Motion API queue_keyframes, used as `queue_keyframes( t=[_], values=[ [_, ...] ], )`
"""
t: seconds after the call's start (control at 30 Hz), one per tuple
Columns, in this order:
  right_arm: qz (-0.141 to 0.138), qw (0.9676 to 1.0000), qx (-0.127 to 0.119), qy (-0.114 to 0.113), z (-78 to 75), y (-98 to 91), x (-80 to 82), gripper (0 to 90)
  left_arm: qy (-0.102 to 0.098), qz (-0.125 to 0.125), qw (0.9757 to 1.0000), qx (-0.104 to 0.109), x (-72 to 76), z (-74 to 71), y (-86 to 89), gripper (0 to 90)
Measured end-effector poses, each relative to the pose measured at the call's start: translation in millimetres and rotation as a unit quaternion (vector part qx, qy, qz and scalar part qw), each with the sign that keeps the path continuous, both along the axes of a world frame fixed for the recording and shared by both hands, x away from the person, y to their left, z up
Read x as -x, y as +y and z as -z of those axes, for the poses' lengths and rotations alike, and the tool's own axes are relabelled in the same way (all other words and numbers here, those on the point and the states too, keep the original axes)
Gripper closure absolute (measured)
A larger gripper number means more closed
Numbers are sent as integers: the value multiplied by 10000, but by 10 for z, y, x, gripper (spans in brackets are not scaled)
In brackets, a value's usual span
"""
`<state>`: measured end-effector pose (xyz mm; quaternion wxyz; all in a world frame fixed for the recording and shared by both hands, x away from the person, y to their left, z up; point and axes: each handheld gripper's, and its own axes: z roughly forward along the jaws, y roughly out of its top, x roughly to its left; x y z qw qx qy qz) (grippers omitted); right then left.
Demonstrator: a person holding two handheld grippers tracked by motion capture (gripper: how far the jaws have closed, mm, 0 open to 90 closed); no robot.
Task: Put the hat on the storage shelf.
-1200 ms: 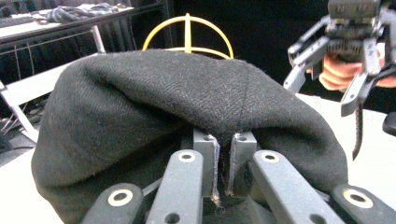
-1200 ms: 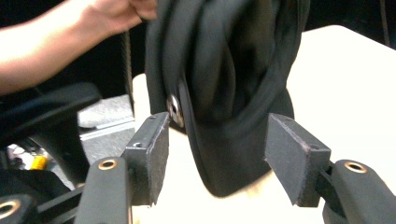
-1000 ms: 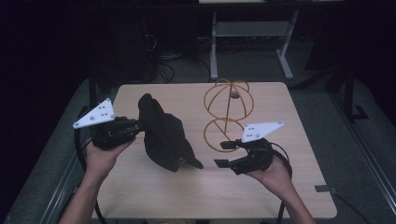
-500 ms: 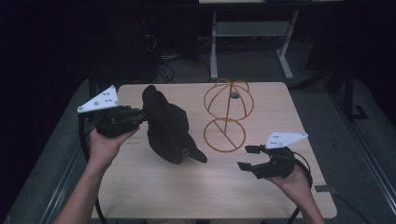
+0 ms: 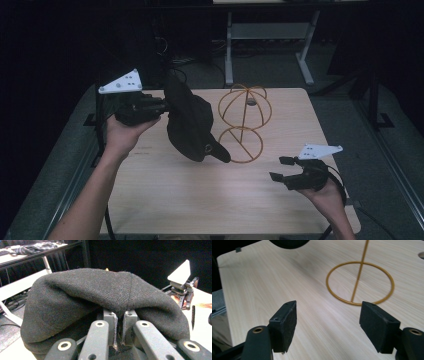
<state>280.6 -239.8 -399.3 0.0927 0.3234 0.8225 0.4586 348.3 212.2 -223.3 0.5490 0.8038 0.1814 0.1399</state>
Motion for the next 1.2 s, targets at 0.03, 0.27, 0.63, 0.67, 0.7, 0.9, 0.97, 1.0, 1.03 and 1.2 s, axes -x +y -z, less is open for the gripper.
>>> queue_keyframes(
  t=[0.03, 0.27, 0.63, 0.67, 0.7, 0.9, 0.97, 1.0, 1.03, 1.2],
  values=[
    [0, 10000, 0, 0, 0, 0, 0, 295, 0, 0, 10000, 0, 0, 0, 0, 850],
    [258, 9997, 26, -48, 45, -135, -5, 291, -33, 42, 10000, -9, -133, -170, -103, 850],
    [416, 9991, -86, -83, 49, -251, -4, 276, -61, 83, 9998, -144, -341, -440, -293, 849],
    [427, 9990, -109, -86, 49, -260, -3, 277, -50, 87, 9998, -150, -370, -457, -324, 849],
    [435, 9989, -114, -102, 48, -271, -2, 277, -52, 104, 9998, -181, -397, -475, -356, 849],
    [519, 9985, -166, -99, 61, -325, 2, 274, -56, 204, 9987, -467, -525, -585, -589, 849],
    [535, 9984, -166, -90, 70, -337, 2, 274, -41, 235, 9983, -528, -567, -616, -672, 849],
    [535, 9984, -188, -89, 76, -349, 3, 274, -3, 256, 9981, -560, -615, -634, -754, 849],
    [535, 9984, -188, -89, 76, -349, 3, 274, -3, 256, 9981, -560, -615, -634, -754, 849],
    [576, 9980, -240, -75, 94, -391, 3, 273, 83, 343, 9965, -764, -754, -642, -1020, 848]
  ],
)
